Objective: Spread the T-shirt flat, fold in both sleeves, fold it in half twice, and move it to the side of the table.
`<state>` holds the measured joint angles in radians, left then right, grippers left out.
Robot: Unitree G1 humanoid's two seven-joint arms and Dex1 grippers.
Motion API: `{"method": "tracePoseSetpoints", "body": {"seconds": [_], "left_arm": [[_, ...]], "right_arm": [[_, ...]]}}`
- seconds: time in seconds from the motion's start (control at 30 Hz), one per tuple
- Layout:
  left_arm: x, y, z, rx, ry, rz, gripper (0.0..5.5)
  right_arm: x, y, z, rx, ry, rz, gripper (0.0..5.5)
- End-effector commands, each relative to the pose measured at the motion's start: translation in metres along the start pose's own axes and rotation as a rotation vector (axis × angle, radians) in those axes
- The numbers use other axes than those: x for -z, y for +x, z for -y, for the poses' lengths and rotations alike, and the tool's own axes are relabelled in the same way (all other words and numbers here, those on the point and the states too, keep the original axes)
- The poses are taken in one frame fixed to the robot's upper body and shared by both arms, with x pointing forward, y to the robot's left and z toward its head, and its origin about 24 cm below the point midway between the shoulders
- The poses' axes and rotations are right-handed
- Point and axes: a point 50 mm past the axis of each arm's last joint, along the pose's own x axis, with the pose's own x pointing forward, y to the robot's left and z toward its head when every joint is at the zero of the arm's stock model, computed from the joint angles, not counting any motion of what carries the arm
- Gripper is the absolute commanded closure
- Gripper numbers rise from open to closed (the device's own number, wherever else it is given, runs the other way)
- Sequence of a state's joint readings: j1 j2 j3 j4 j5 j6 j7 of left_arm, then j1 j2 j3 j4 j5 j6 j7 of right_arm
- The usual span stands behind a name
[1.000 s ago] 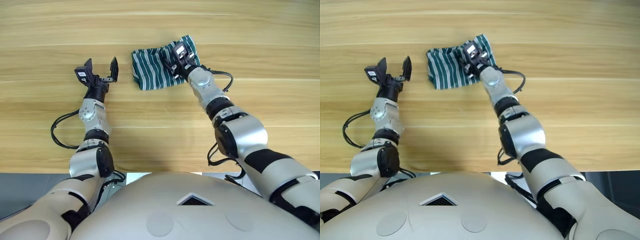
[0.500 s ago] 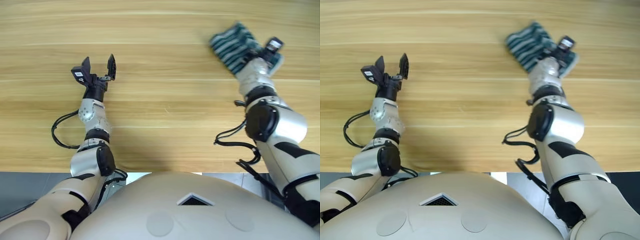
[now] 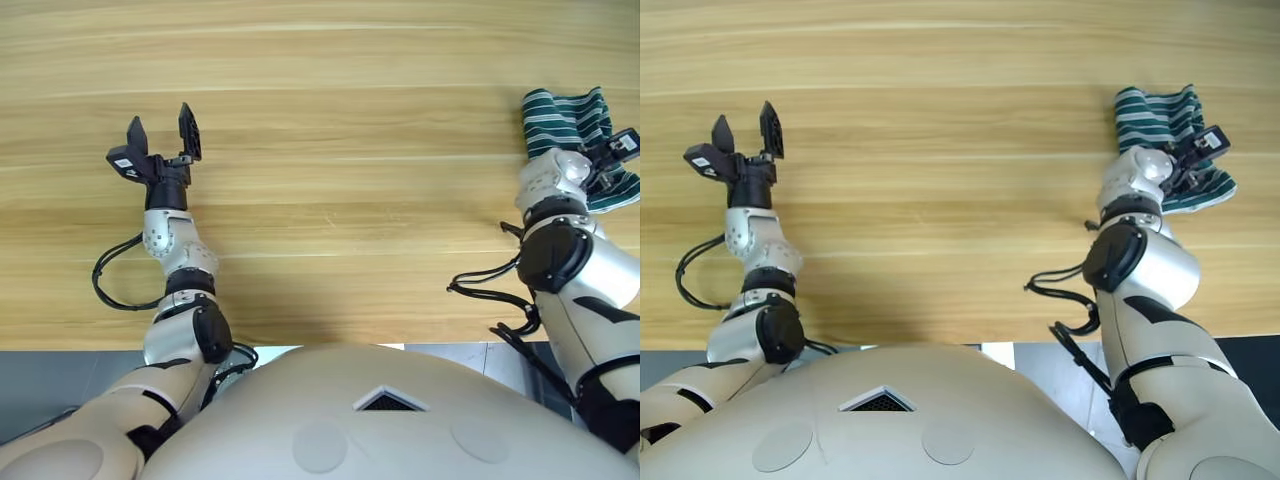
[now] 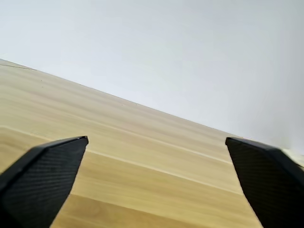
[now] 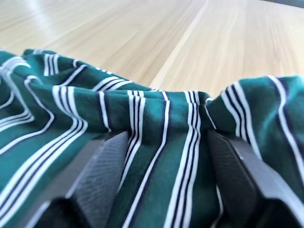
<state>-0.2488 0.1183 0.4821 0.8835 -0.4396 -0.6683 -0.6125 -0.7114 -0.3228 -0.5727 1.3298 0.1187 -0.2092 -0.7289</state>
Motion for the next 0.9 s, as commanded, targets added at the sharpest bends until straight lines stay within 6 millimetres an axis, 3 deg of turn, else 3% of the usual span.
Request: {"method": "tracePoseSetpoints", "body": {"seconds": [0.03,0.1,0.2,0.23,0.3,0.37,0.43,0.63,0.77,0.83,0.9], "left_arm": [[0.024,-0.091,-0.029,-0.225,0.010,-0.121,0.13],[0.015,-0.085,-0.029,-0.220,0.034,-0.058,0.13],[0.001,-0.077,-0.028,-0.224,0.035,0.035,0.13],[-0.002,-0.075,-0.027,-0.228,0.029,0.053,0.13],[0.002,-0.073,-0.021,-0.256,0.025,0.062,0.13],[0.017,-0.072,-0.009,-0.292,0.042,0.013,0.13],[0.030,-0.072,0.003,-0.313,0.038,-0.045,0.13],[0.039,-0.032,0.058,-0.091,0.322,-0.081,0.13],[0.051,-0.032,0.099,0.105,0.452,-0.080,0.13],[0.060,-0.039,0.118,0.177,0.448,-0.108,0.13],[0.066,-0.044,0.130,0.189,0.383,-0.134,0.54]], "right_arm": [[-0.034,-0.082,-0.083,-0.366,-0.144,0.527,2.48],[-0.027,-0.150,-0.119,-0.670,-0.157,0.735,2.48],[0.013,-0.238,-0.138,-1.092,-0.274,0.908,2.48],[0.029,-0.257,-0.137,-1.203,-0.326,0.936,2.48],[0.059,-0.273,-0.130,-1.338,-0.411,0.898,2.48],[0.085,-0.272,-0.120,-1.404,-0.500,0.776,2.48],[0.099,-0.266,-0.113,-1.431,-0.541,0.713,2.48],[0.097,-0.227,-0.100,-1.343,-0.415,0.573,2.48],[0.104,-0.207,-0.080,-1.300,-0.340,0.555,2.48],[0.103,-0.195,-0.067,-1.244,-0.288,0.582,2.48],[0.097,-0.191,-0.060,-1.220,-0.260,0.653,2.48]]}}
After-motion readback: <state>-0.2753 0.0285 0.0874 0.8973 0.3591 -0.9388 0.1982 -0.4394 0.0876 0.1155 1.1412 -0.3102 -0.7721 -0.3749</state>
